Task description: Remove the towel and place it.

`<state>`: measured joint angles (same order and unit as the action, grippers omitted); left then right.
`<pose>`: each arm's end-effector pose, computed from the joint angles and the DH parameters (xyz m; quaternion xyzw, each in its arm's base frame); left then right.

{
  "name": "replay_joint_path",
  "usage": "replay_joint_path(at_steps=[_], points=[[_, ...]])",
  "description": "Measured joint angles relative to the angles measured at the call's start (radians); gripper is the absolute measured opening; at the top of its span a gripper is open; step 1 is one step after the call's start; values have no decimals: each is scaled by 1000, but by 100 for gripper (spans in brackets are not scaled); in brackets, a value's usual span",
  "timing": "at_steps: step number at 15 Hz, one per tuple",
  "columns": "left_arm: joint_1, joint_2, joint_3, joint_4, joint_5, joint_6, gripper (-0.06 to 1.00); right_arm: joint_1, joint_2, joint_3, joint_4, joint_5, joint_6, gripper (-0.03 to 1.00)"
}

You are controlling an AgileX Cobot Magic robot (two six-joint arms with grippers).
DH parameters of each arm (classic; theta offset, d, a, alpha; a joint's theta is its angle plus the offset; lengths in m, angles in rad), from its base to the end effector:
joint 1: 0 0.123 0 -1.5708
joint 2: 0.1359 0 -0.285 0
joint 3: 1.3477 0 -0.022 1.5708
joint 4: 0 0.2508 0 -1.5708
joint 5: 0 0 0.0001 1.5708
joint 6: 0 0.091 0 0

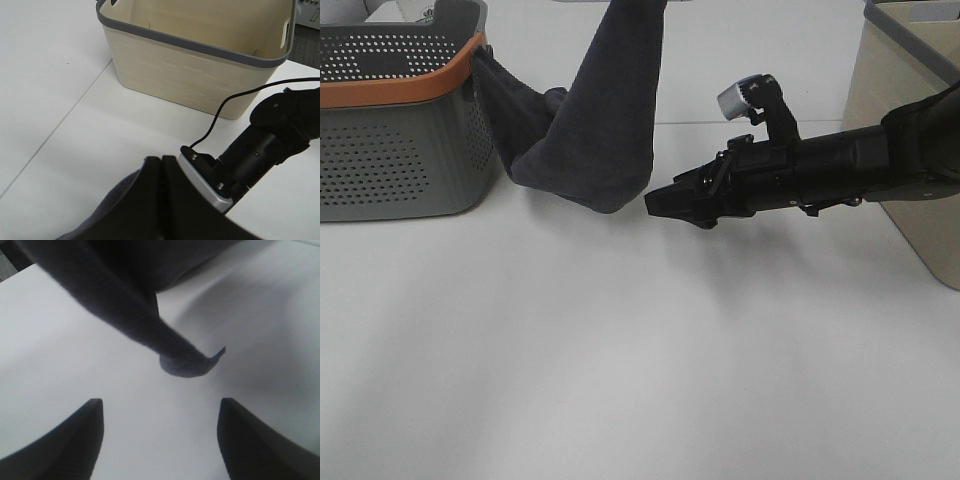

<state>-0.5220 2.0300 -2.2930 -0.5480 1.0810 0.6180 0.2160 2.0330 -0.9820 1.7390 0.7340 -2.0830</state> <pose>0.3705 -0.2614 0.4160 0.4585 0.7502 -0.2508 0.4050 0.3470 0.1377 0.1155 -0.3428 0.8096 0.3154 0.3572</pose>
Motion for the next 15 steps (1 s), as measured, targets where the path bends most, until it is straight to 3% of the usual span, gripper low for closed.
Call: replay_joint_path(at_steps=[9,10,11,13,14,15], points=[[0,0,0,-1,0,0,0,100,168,-222,0,-52,17,63],[0,0,0,-1,0,0,0,101,168,-224,0,-53,30,57],[0,0,0,-1,0,0,0,101,168,-226,0,-56,61,46],[0,-1,0,-1,0,0,0,101,168,-226,1,-66,160,11],[0,-1,0,-1,0,0,0,101,168,-226,-3,-66,217,2],[0,-2,0,-1,0,0,0,101,168,-227,-49,-66,282,2]])
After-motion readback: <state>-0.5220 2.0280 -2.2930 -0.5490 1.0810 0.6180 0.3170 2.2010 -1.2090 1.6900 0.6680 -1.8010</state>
